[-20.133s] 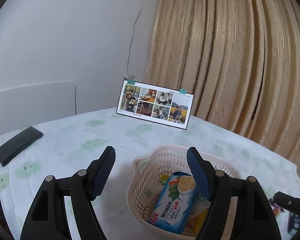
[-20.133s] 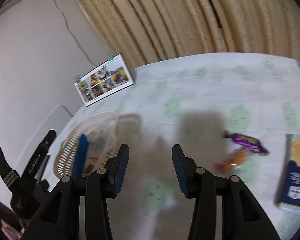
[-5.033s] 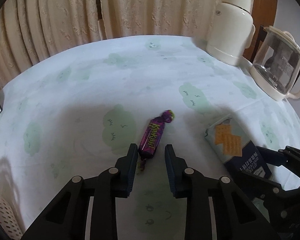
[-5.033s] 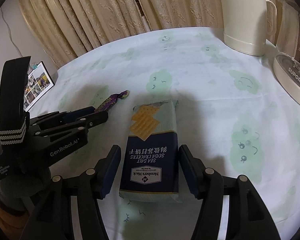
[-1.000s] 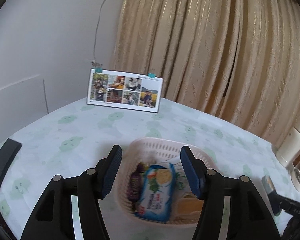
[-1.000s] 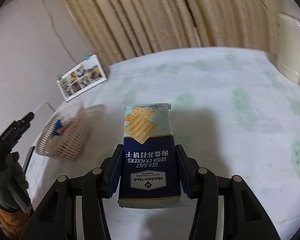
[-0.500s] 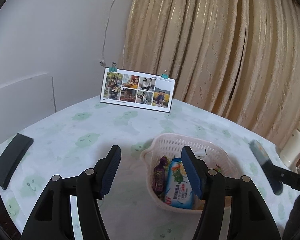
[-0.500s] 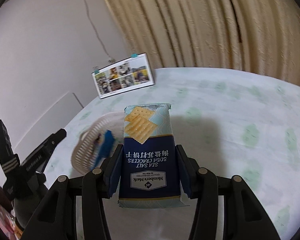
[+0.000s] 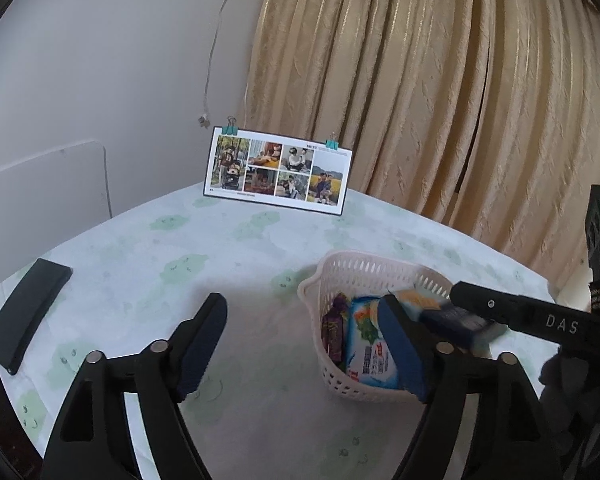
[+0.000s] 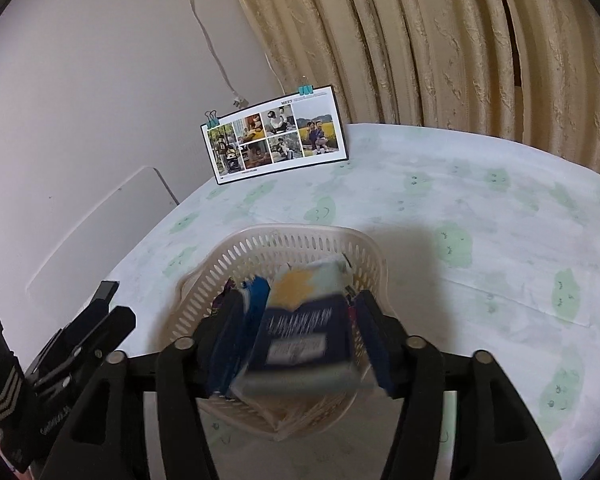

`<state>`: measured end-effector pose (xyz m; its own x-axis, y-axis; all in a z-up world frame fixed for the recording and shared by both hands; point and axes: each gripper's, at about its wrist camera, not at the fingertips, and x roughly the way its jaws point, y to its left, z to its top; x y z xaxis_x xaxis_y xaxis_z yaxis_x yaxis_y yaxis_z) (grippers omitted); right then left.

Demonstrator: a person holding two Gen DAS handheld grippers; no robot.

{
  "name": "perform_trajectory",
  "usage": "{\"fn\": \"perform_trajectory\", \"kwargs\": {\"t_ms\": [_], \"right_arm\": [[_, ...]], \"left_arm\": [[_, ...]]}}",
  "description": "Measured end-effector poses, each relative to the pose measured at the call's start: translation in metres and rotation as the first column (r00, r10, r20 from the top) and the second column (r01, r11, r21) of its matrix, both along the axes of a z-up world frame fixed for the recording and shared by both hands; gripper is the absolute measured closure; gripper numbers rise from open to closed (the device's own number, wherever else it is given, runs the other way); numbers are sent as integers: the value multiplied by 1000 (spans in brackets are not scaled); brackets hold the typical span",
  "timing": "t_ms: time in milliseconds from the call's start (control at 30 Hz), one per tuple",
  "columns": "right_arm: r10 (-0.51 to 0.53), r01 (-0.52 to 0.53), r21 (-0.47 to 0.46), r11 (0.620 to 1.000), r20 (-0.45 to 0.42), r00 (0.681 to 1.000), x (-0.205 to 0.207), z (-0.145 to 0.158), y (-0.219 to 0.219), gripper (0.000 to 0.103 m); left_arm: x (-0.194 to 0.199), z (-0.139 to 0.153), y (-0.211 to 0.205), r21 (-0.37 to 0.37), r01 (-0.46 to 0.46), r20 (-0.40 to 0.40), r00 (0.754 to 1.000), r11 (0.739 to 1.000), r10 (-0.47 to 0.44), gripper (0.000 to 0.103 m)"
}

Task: Organize snacks
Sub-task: 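Lower the cracker box into the basket and open the right gripper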

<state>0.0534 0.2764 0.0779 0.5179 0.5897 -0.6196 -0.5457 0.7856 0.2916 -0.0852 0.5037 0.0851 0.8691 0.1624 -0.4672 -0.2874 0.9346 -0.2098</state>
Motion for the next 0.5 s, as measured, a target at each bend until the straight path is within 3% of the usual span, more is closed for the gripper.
{"fn": "perform_trajectory", "kwargs": {"t_ms": [267,500], "right_arm": [[-27,27,8,1000,-4,1000,-9,-4,-16,41],[-35,36,-19,999,27,999,-27,-8,-31,23]], "left_arm": [[-1,-3,1,-2,-2,-6,1000,1000,2,23],[-2,-3,-10,48,10,-12,1000,999,-9,14]]}}
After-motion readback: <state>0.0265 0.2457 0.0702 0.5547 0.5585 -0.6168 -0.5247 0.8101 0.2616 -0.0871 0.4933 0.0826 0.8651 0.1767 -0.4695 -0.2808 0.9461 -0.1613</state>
